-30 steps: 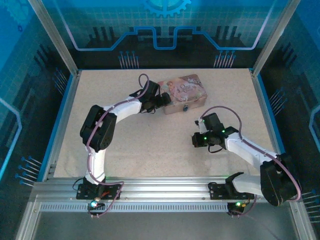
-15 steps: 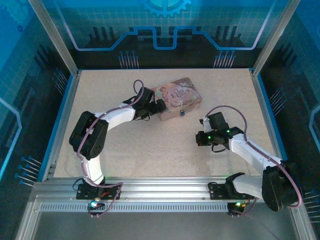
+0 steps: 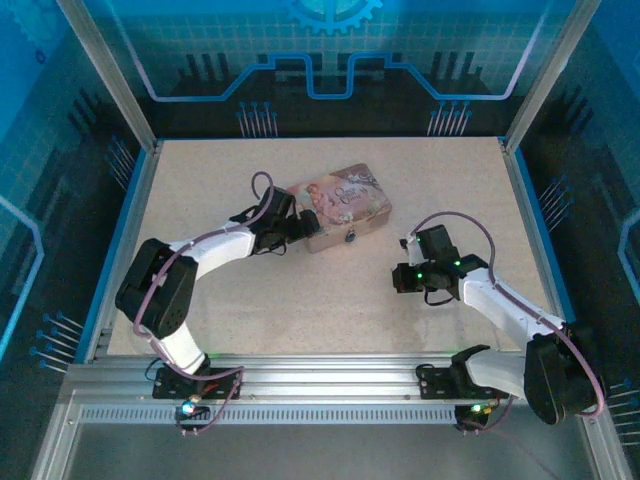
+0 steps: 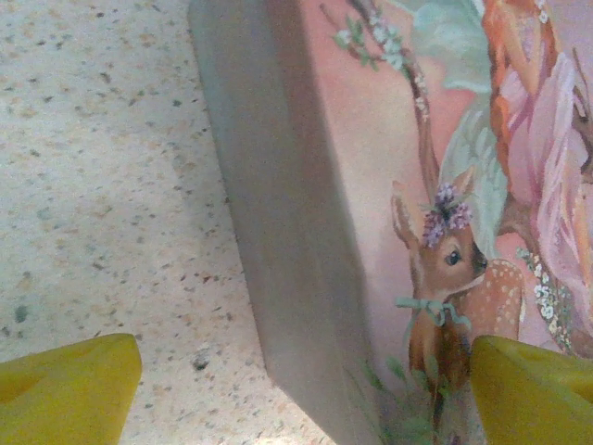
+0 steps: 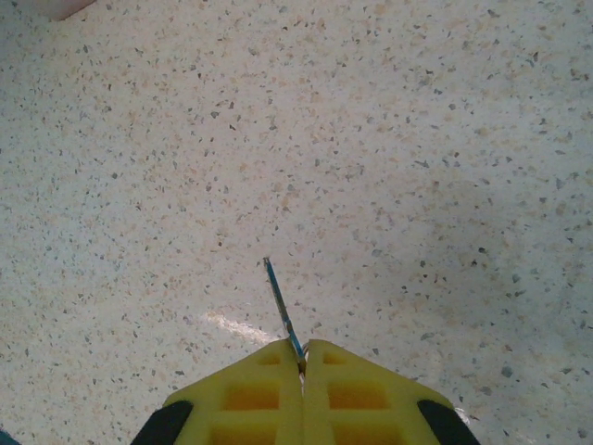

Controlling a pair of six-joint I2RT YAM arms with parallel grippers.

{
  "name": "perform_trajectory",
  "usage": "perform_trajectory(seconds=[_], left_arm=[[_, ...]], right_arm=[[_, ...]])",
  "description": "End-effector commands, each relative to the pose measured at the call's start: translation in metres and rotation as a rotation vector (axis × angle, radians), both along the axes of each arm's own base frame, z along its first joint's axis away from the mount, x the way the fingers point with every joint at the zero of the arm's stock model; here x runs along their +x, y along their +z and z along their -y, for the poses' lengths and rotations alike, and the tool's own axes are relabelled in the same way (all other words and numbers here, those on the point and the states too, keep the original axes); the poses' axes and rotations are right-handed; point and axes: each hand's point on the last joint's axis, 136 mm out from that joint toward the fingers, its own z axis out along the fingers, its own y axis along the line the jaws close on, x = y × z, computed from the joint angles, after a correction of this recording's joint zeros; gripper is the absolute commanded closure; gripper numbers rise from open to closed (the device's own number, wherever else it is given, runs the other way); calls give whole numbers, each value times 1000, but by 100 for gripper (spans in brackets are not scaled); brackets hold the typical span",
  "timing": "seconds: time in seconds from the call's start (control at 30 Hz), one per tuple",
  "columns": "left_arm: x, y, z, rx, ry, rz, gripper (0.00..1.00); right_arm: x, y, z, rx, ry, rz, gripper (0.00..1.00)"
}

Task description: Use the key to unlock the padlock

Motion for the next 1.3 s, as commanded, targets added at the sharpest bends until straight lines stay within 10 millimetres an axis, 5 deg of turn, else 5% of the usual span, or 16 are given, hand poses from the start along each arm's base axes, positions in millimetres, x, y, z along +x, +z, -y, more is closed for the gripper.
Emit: perform_trajectory(seconds=[0.0, 0.27, 0.5, 0.87, 1.03, 1.27], left_arm=[[-44, -42, -40, 132, 40, -168, 9], [-54, -40, -75, 137, 109, -169, 8], [-44, -32, -80, 123, 111, -157, 8], [-25, 37, -69, 97, 7, 48, 3], [-45, 69, -51, -7, -110, 180, 2], [-95, 59, -20, -183, -182, 152, 4]], right_arm=[[-6, -4, 2, 11, 7, -18, 98], [-4, -3, -2, 33, 18, -9, 98], [-2, 5, -25, 162, 87, 46, 98], [0, 5, -41, 196, 150, 73, 98], [2, 8, -47, 205, 168, 83, 98], [6, 12, -51, 199, 179, 96, 98]])
